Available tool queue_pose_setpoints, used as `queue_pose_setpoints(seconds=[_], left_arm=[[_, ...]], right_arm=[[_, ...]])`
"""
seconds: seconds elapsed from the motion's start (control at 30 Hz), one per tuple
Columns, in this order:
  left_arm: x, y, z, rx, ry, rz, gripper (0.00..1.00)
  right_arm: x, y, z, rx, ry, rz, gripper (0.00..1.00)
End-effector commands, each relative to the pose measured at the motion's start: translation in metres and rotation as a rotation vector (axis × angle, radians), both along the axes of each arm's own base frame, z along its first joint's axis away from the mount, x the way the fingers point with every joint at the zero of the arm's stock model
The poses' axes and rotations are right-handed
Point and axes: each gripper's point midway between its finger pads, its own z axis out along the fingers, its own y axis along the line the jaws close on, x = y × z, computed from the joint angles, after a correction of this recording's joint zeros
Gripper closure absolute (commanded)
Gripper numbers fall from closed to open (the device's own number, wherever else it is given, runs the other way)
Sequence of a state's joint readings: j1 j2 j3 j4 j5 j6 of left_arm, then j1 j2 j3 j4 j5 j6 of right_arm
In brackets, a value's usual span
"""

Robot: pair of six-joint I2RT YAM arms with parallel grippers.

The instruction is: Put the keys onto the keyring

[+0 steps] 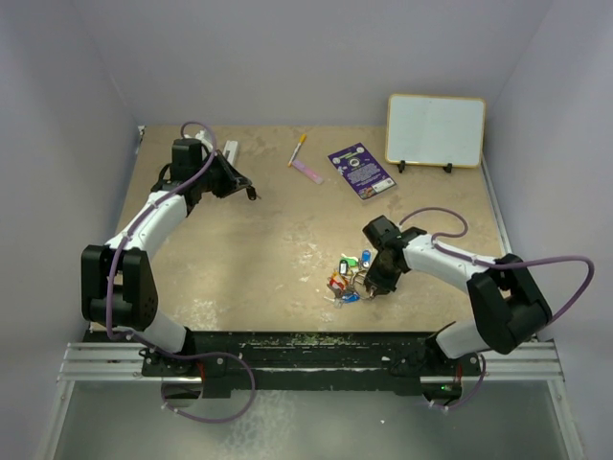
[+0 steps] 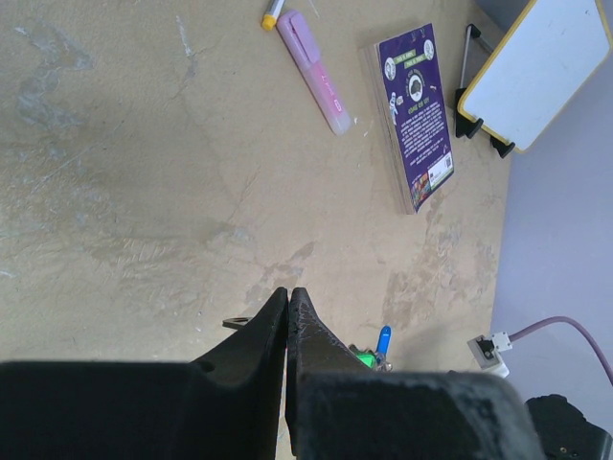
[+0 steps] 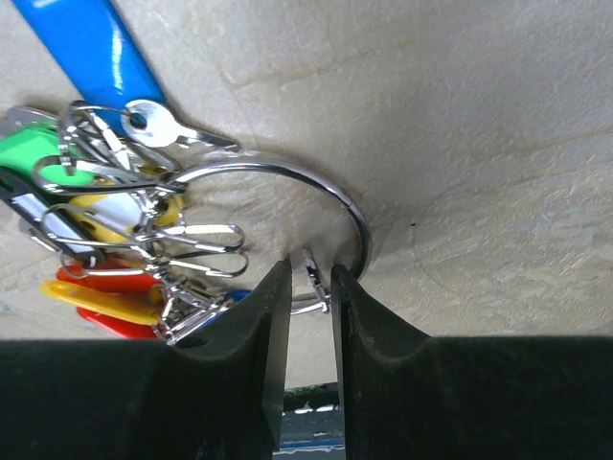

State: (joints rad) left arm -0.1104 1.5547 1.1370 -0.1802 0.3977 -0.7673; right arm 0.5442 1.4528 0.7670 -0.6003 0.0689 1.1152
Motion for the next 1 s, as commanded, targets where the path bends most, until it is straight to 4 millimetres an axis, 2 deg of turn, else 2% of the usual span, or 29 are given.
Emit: queue_pose_setpoints(seconds=[0.0,0.23,0.47,0.7,0.97], left_arm=[[0.008,-0.001,0.024,-0.024,-0.075,-0.007,0.96],[0.007,-0.001,0.021,-0.028,-0.067,-0.004,0.96],[0.006,-0.001,0.021,-0.027,-0.066,-0.005,0.96],[0.005,-0.001,0.022,-0.026,-0.063,-0.005,0.96],[0.005,-0.002,0.021,-0.032,-0.059,-0.003,0.96]], right_arm=[[-0.009,-0.006,-0.002,-0.016,0.000,-0.013,0.73],[-0.020,-0.003,-0.005,-0.014,0.014,-0.007,0.78],[-0.022,0.009,-0.007,-0.010,0.023,0.043,0.80],[-0.030,0.008,-0.014,-0.012,0.040,0.046,0.83],[-0.021,0.007,-0.017,-0.037,0.012,0.044,0.83]])
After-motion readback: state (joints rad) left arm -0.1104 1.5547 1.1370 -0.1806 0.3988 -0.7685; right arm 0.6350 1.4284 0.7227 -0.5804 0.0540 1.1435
